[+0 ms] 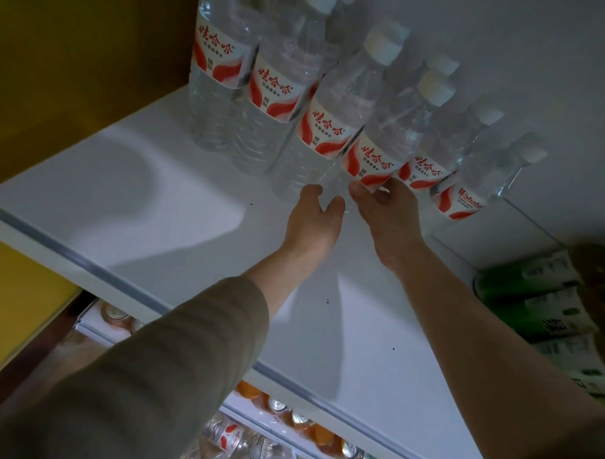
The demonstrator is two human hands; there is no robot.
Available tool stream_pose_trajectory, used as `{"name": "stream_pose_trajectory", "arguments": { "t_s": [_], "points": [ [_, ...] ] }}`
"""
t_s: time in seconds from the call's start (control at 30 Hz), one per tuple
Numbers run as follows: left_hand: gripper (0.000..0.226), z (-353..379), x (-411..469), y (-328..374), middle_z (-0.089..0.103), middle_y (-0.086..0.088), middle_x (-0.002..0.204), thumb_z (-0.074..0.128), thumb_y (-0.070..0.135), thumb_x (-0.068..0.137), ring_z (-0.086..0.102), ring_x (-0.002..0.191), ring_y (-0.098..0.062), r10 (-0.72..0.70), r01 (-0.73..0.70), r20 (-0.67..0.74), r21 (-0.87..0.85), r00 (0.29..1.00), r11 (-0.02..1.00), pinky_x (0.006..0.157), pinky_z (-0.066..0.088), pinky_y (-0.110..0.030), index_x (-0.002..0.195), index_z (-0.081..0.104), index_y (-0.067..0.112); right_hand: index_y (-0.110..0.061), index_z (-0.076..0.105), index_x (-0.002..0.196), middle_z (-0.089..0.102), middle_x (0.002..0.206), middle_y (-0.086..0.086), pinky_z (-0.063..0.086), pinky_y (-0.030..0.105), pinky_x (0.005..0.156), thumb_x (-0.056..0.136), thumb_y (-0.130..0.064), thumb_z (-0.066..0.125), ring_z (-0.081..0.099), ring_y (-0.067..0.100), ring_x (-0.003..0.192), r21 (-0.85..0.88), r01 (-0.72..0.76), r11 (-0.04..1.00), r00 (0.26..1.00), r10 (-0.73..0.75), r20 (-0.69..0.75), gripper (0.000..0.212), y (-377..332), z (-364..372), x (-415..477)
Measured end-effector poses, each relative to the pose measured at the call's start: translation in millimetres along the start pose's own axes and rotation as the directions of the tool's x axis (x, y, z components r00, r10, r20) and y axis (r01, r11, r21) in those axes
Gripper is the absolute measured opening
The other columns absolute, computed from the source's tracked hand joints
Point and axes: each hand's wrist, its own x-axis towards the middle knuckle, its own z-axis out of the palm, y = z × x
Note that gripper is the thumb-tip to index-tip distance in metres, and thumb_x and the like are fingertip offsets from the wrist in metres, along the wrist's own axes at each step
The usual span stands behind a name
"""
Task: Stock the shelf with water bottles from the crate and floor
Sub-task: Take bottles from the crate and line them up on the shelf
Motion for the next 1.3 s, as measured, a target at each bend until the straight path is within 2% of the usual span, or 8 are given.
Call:
{"name": "stream_pose_trajectory", "arguments": {
  "t_s": [0.2, 0.37, 0.5, 0.6, 0.77, 0.87, 1.03, 1.3],
  "points": [
    [0.048, -6.1, -10.6, -1.8, 0.04, -0.011, 0.144, 0.041, 0.024, 0.097, 0.041, 0.131, -0.025, 0.017, -0.015, -0.023, 0.056, 1.0, 0.998, 0.101, 0.034, -0.029, 0.141, 0.031, 0.009, -0.006, 0.052, 0.123, 0.062, 0.114, 0.004, 0.047, 0.022, 0.082, 0.087, -0.014, 0.063, 0.059, 0.014, 0.1, 0.006, -0.097, 0.995, 0.995, 0.098, -0.027, 0.038, -2.8, 6.8, -9.7],
    [0.044, -25.8, -36.9, -8.9, 0.042, -0.007, 0.144, 0.04, 0.024, 0.097, 0.041, 0.131, -0.023, 0.022, -0.015, -0.076, 0.099, 0.997, 0.995, 0.105, 0.033, -0.03, 0.138, 0.038, 0.009, -0.005, 0.033, 0.141, 0.049, 0.137, 0.013, 0.041, 0.036, 0.105, 0.087, -0.026, 0.063, 0.049, 0.027, 0.125, -0.026, -0.27, 0.963, 0.959, 0.266, -0.101, 0.065, -3.2, 24.7, -45.3],
    [0.035, -49.9, -73.3, -17.2, 0.055, -0.012, 0.13, 0.042, 0.023, 0.095, 0.053, 0.118, -0.028, 0.02, -0.007, -0.209, 0.066, 0.978, 0.998, 0.104, 0.041, -0.039, 0.125, 0.052, 0.006, -0.004, 0.043, 0.134, 0.057, 0.124, 0.012, 0.042, 0.038, 0.103, 0.089, -0.027, 0.059, 0.055, 0.026, 0.115, -0.052, -0.259, 0.964, 0.966, 0.257, -0.035, 0.054, -12.3, 51.5, -92.2],
    [0.025, -75.1, -112.4, -29.0, 0.063, -0.015, 0.113, 0.043, 0.019, 0.094, 0.06, 0.107, -0.03, -0.009, 0.003, -0.316, -0.017, 0.949, 1.0, 0.094, 0.048, -0.043, 0.104, 0.061, 0.005, -0.01, 0.06, 0.095, 0.06, 0.087, 0.006, 0.047, 0.035, 0.087, 0.087, -0.025, 0.06, 0.059, 0.021, 0.085, -0.025, -0.2, 0.98, 0.976, 0.201, 0.086, 0.017, -20.1, 79.9, -136.9],
    [0.021, -140.4, -188.2, -79.1, 0.066, -0.019, 0.09, 0.045, 0.013, 0.093, 0.063, 0.087, -0.032, -0.071, 0.007, -0.474, -0.136, 0.878, 0.991, 0.079, 0.052, -0.04, 0.085, 0.063, 0.006, -0.008, 0.066, 0.087, 0.07, 0.087, 0.012, 0.055, 0.042, 0.083, 0.082, -0.024, 0.061, 0.068, 0.025, 0.085, -0.029, -0.22, 0.975, 0.932, 0.219, 0.289, 0.018, -18.4, 137.4, -227.6],
    [0.027, -188.5, -241.7, -119.2, 0.064, -0.013, 0.084, 0.045, 0.015, 0.094, 0.063, 0.084, -0.028, -0.209, 0.089, -0.525, -0.245, 0.825, 0.965, 0.077, 0.049, -0.039, 0.069, 0.055, 0.019, -0.003, 0.065, 0.078, 0.062, 0.071, 0.009, 0.05, 0.035, 0.067, 0.088, -0.019, 0.058, 0.059, 0.021, 0.068, -0.12, -0.189, 0.975, 0.873, 0.223, 0.434, 0.02, -10.4, 172.9, -291.2],
    [0.026, -262.0, -331.3, -207.2, 0.062, -0.007, 0.078, 0.046, 0.017, 0.095, 0.061, 0.078, -0.02, -0.42, 0.242, -0.532, -0.373, 0.736, 0.896, 0.067, 0.047, -0.029, 0.07, 0.051, 0.022, -0.02, 0.062, 0.065, 0.067, 0.086, 0.019, 0.052, 0.051, 0.084, 0.086, -0.02, 0.059, 0.064, 0.034, 0.085, -0.239, -0.293, 0.926, 0.683, 0.377, 0.625, 0.022, 30.4, 234.2, -395.6],
    [0.028, -350.1, -427.2, -378.9, 0.054, -0.009, 0.072, 0.049, 0.017, 0.094, 0.053, 0.075, -0.024, -0.659, 0.523, -0.517, -0.405, 0.546, 0.75, 0.065, 0.043, -0.028, 0.066, 0.052, 0.016, -0.009, 0.056, 0.083, 0.058, 0.081, 0.017, 0.052, 0.034, 0.083, 0.094, -0.011, 0.052, 0.056, 0.019, 0.068, -0.379, -0.659, 0.65, 0.374, 0.72, 0.585, 0.011, 144.3, 306.0, -504.1]
  ]
}}
